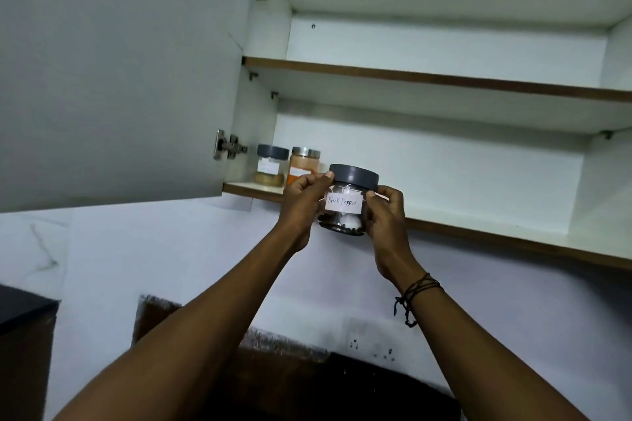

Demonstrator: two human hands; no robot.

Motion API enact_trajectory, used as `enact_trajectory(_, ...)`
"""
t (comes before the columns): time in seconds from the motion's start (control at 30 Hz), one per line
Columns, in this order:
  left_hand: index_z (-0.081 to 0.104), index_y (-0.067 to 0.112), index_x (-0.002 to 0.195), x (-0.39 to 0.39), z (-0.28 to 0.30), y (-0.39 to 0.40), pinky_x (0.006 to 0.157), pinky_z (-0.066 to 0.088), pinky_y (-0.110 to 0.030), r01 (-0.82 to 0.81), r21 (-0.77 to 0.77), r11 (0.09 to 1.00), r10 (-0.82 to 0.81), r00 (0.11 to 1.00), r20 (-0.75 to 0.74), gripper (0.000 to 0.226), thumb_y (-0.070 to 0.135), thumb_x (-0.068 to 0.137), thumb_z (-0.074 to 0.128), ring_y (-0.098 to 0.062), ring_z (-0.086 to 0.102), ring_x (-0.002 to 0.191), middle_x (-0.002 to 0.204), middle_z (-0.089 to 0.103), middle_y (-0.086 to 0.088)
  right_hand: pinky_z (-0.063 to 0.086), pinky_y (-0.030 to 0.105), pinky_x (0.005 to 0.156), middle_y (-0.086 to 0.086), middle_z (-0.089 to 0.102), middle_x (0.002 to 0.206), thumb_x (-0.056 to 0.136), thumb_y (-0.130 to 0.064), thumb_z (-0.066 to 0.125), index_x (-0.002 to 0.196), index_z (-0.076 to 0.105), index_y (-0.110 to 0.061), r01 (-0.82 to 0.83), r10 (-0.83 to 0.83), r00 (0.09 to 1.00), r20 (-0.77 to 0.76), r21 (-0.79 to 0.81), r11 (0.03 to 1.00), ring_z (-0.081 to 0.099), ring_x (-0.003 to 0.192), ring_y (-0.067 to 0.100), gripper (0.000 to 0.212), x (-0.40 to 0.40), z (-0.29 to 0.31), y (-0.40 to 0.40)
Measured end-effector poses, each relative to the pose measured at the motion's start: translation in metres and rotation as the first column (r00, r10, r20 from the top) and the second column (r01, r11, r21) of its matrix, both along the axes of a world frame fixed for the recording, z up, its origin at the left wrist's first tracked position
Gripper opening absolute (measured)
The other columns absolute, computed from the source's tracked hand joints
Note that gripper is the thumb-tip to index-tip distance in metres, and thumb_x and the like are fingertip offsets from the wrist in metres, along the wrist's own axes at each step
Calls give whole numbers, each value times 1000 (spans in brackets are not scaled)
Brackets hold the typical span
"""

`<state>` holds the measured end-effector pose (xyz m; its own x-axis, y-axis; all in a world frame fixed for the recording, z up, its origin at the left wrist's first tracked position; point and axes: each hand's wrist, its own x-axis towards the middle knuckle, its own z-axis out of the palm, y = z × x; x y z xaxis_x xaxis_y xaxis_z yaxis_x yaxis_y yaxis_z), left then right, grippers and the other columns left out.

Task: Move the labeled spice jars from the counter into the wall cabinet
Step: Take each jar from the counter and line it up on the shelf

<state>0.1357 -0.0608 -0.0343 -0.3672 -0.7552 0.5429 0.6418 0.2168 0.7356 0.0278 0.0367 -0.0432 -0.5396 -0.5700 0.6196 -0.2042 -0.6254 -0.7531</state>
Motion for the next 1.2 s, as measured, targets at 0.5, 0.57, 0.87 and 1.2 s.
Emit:
enact_trajectory(0.5,69,4,93,-61,61,-70,68,48,-25,-278,-25,960,279,960,40,24,28,93,67,-16,62,79,85,69,-4,53,47,94,9,66,115,96,-21,58,115,60,-12,333,-317,934,-162,78,940,63,105,28,22,-56,69,-89)
enact_trajectory(0.57,71,5,96,-67,64,-81,62,44,-20,-359,-43,932,362,925,113,26,30,94,64,-11,60,75,86,68,-1,52,53,94,8,64,108,95,-22,59,99,57,-17,362,-333,924,-187,152,920,63,104,32,7,-61,74,-104)
enact_trajectory(0.87,59,12,133,-83,69,-121,67,54,-24,-419,-156,895,446,819,361,37,4,100,46,-27,65,106,130,62,-11,52,41,90,16,64,117,89,1,52,122,56,-4,388,-277,894,-351,302,871,63,106,33,34,-85,73,-155)
enact_trajectory(1.2,66,0,112,-90,60,-121,73,45,-28,-457,-357,814,577,704,413,26,1,93,47,-27,60,93,112,68,-20,57,38,73,10,70,86,68,10,59,78,63,-17,309,-114,890,-442,397,864,68,79,25,29,-92,70,-159)
